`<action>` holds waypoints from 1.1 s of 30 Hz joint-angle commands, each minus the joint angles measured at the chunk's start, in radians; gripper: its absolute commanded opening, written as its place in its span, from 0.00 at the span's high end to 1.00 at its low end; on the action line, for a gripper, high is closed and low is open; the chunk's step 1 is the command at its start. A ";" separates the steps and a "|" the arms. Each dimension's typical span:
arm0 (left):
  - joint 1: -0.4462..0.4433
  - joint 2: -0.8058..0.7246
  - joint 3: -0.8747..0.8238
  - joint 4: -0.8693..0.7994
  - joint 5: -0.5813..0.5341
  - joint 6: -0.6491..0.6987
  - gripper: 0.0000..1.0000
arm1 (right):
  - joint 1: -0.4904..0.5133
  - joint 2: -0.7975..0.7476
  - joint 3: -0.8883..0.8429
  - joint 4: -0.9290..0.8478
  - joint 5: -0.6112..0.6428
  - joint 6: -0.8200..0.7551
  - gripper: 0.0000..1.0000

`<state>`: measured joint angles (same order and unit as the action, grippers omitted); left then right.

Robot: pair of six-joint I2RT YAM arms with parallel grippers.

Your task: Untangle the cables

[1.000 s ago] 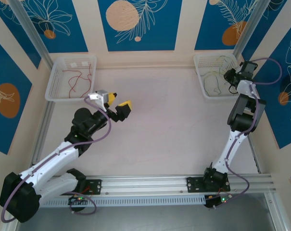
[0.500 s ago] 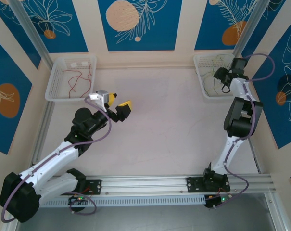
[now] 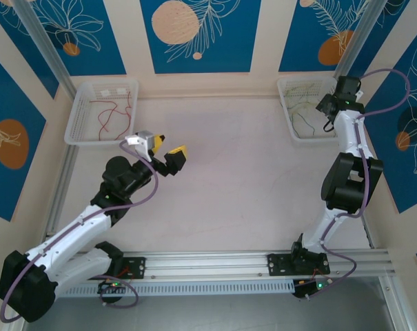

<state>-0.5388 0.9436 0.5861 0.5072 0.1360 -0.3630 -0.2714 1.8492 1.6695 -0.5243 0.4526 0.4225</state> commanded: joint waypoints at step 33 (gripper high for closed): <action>0.306 0.243 -0.249 0.080 -0.692 0.307 0.00 | 0.347 -0.740 -1.287 0.965 -0.055 -0.234 0.01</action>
<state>-0.2947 1.1408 0.3592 0.5327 -0.5591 -0.0212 0.1455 1.0504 0.4053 0.3000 0.4072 0.1341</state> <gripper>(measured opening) 0.998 0.994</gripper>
